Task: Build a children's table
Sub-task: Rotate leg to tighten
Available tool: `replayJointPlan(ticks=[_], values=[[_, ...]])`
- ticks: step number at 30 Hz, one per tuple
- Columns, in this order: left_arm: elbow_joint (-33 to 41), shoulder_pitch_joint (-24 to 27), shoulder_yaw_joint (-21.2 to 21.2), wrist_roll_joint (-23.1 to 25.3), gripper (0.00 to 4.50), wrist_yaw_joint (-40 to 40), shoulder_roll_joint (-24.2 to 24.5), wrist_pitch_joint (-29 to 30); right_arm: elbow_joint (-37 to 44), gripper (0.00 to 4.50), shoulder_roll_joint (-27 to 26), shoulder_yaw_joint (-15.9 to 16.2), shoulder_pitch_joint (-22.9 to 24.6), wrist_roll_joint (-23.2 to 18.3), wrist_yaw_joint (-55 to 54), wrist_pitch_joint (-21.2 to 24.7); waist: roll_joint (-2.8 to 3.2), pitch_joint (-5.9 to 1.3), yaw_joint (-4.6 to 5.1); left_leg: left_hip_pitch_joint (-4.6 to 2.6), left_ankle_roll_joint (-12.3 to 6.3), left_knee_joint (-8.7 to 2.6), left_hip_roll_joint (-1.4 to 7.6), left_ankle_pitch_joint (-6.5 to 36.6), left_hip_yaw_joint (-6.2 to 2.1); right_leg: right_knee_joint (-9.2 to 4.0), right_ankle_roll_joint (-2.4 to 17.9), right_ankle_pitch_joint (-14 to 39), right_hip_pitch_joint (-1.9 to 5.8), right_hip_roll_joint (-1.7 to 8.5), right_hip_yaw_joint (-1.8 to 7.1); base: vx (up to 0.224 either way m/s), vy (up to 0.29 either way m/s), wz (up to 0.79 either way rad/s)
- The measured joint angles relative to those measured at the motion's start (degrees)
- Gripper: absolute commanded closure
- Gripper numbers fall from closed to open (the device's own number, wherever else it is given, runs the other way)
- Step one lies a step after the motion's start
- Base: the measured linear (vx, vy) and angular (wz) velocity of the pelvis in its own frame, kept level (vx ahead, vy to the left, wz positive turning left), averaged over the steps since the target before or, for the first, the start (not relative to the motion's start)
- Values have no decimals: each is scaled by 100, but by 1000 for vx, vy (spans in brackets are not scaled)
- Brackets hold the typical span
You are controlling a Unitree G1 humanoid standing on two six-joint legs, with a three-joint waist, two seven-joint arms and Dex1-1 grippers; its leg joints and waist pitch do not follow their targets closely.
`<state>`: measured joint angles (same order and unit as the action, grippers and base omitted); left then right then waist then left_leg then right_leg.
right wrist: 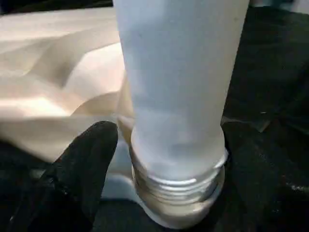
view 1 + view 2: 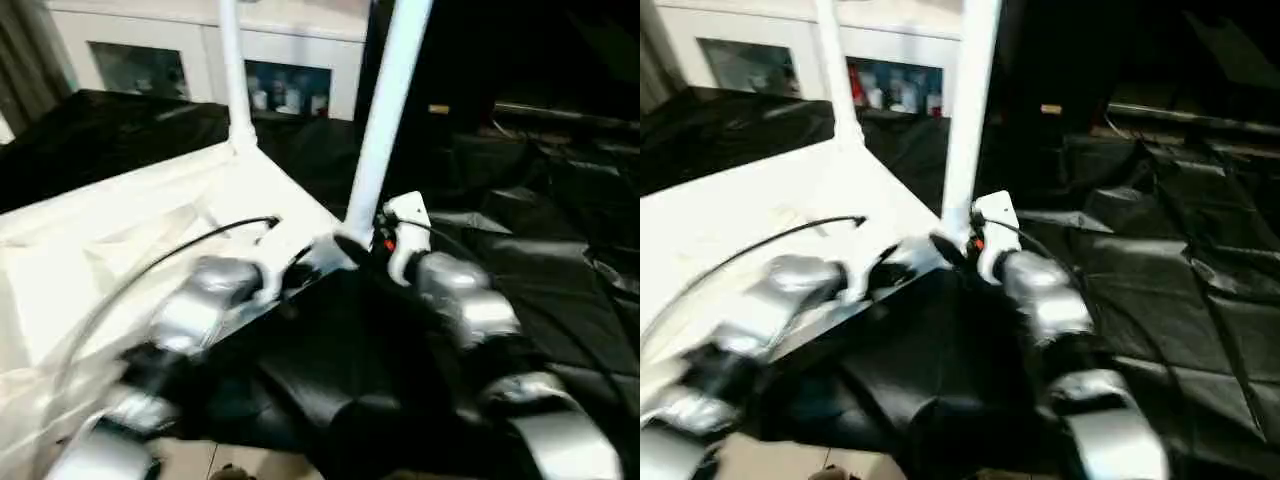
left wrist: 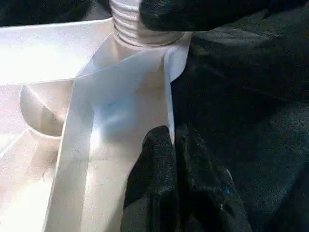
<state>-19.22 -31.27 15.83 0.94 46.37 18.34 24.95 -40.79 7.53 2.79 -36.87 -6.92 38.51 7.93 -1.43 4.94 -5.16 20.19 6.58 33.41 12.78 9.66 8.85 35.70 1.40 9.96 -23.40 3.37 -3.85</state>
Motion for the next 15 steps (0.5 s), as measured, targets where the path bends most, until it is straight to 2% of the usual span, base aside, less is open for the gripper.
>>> replayJointPlan(ticks=[4, 8, 15], values=[[228, 194, 31, -128, 450, 575, 383, -275, 253, 71, 377, 236, 179, -16, 789, 17, 0, 0, -19, 1, 1, -34, 0, 0, 1, 0, 17, 12, -9, -2, -8, 0, 0, 0], [532, 397, 52, -378, 450, 1331, 701, -337, 601, 71, 649, 510, 364, -25, 1623, 17, 0, 0, -84, 6, 1, -39, 1, 1, 2, -4, 22, 17, -29, 1, -6, 0, 0, 0], [749, 579, 96, -588, 450, 1955, 1073, -353, 867, 71, 894, 722, 523, -88, 2336, 0, -1, 0, -140, 4, 1, -23, 2, -1, 3, 11, 23, 16, -29, 1, -3, 0, 0, 0]])
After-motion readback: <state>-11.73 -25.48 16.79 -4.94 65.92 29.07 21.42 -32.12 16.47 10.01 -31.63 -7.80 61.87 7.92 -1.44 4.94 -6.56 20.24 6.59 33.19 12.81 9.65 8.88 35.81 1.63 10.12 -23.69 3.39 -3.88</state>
